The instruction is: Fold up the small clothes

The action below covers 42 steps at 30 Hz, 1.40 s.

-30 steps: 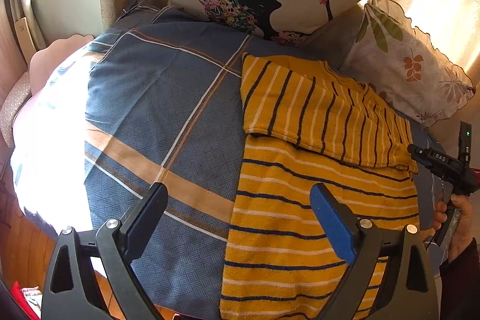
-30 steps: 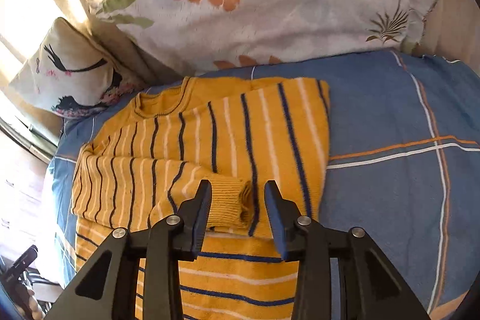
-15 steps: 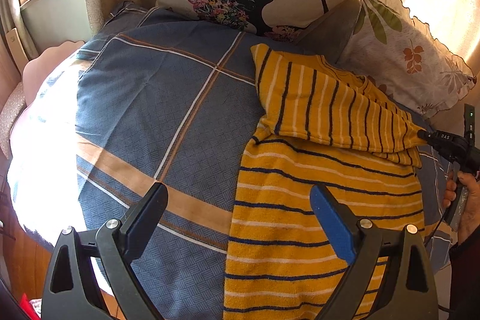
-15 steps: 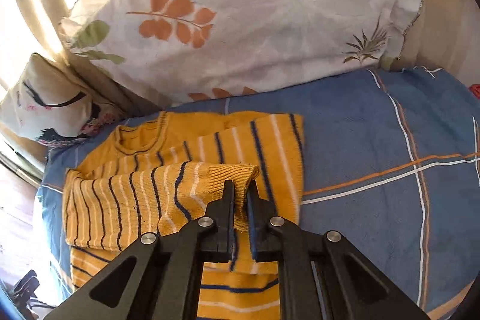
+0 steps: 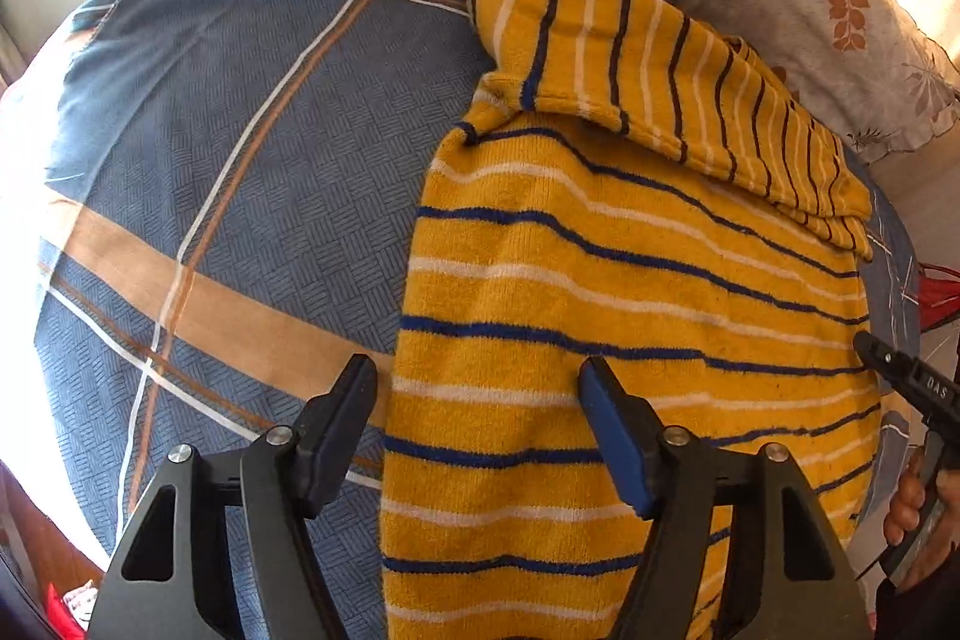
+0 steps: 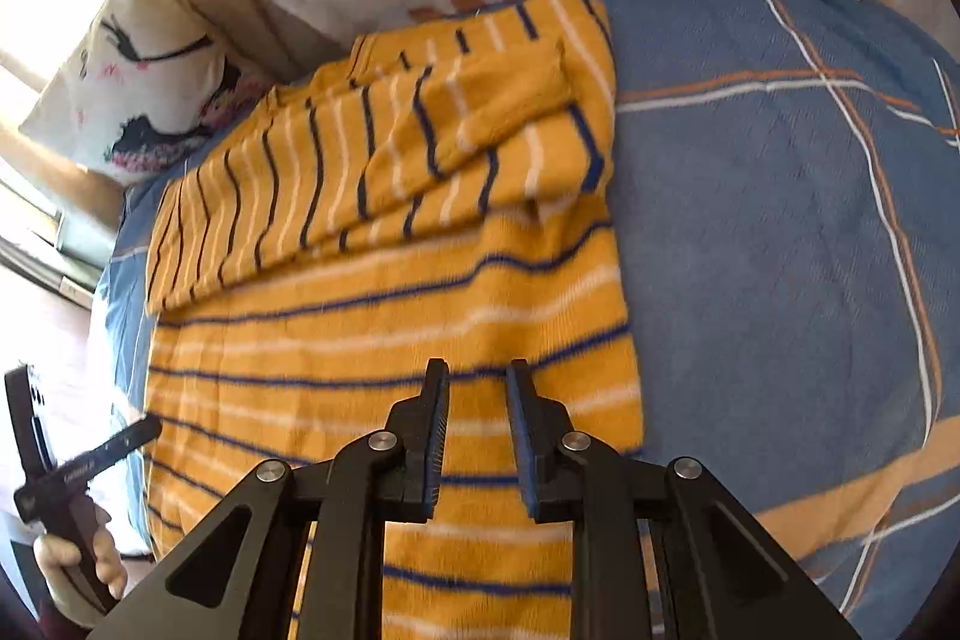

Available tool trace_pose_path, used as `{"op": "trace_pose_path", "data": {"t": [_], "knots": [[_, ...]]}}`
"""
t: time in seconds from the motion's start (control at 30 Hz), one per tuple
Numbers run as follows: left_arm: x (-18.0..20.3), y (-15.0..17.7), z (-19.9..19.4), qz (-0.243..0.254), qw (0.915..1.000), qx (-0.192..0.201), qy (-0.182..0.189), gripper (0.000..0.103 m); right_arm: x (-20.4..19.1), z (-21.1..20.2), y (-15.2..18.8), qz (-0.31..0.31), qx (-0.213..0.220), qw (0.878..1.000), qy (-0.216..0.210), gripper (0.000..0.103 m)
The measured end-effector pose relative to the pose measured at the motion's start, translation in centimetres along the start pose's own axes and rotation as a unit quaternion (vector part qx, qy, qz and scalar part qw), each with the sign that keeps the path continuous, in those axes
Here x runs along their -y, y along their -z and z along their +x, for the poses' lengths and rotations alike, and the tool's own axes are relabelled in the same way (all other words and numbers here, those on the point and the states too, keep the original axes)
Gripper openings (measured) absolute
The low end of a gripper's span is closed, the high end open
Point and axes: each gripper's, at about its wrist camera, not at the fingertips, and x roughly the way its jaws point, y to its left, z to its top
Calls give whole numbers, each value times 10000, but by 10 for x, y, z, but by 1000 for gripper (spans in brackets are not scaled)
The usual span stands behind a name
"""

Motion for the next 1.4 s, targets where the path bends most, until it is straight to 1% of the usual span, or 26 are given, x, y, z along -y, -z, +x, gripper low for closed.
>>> {"op": "trace_pose_path", "data": {"t": [0.07,0.13,0.17,0.23,0.33,0.43,0.47,0.57,0.63,0.7,0.77,0.83,0.9,0.97,1.03,1.07,1.17,1.2,1.23,1.27,1.3,1.33,1.37,1.4], "knots": [[0,11,-3,70,10000,7,-38,69,4,-2,22,37,-143,9998,-94,22],[-5,23,-8,29,10000,30,8,69,10,-9,40,78,-146,9998,-135,24],[-8,28,-11,-15,10000,29,43,69,15,-13,49,164,-227,9993,-263,25],[-17,41,-18,-188,9997,34,146,69,28,-20,67,444,-375,9962,-651,25],[-33,62,-29,-528,9979,60,381,69,39,-33,90,651,-426,9919,-1002,25],[-43,81,-41,-751,9946,154,699,69,42,-45,111,598,-550,9895,-1196,37],[-45,88,-44,-755,9940,188,774,69,41,-47,118,543,-621,9885,-1265,44],[-42,104,-47,-681,9929,217,953,70,35,-45,138,304,-923,9827,-1574,45],[-37,111,-48,-617,9929,277,980,75,28,-42,144,193,-996,9791,-1765,46],[-33,115,-47,-672,9915,285,1079,78,22,-37,143,168,-1098,9733,-2006,45],[-31,119,-46,-740,9902,302,1141,78,16,-28,144,148,-1268,9656,-2265,46],[-30,124,-44,-830,9884,258,1246,79,13,-22,146,90,-1384,9605,-2413,47],[-33,132,-39,-981,9851,133,1409,79,12,-21,147,91,-1404,9567,-2547,52],[-36,142,-31,-1224,9784,-75,1663,79,12,-20,147,86,-1440,9543,-2616,52],[-36,150,-22,-1415,9729,-229,1815,79,11,-18,148,62,-1511,9518,-2667,52],[-36,152,-19,-1451,9719,-262,1834,79,10,-17,148,45,-1556,9506,-2687,52],[-31,151,-20,-1398,9735,-203,1798,79,8,-14,152,-10,-1722,9466,-2724,52],[-29,150,-22,-1365,9742,-174,1790,75,5,-11,154,-45,-1792,9456,-2714,52],[-28,149,-22,-1349,9747,-183,1770,62,4,-10,155,-67,-1831,9452,-2704,52],[-28,149,-22,-1359,9752,-235,1731,53,3,-9,156,-95,-1855,9453,-2682,52],[-28,148,-21,-1383,9763,-308,1634,33,-1,-7,156,-142,-1884,9458,-2641,52],[-29,148,-21,-1413,9770,-399,1544,20,-4,-6,157,-205,-1894,9473,-2576,52],[-32,148,-22,-1473,9755,-432,1576,17,-8,-6,158,-284,-1877,9495,-2498,52],[-33,149,-26,-1523,9743,-421,1603,12,-12,-6,158,-367,-1868,9514,-2420,49]]}}
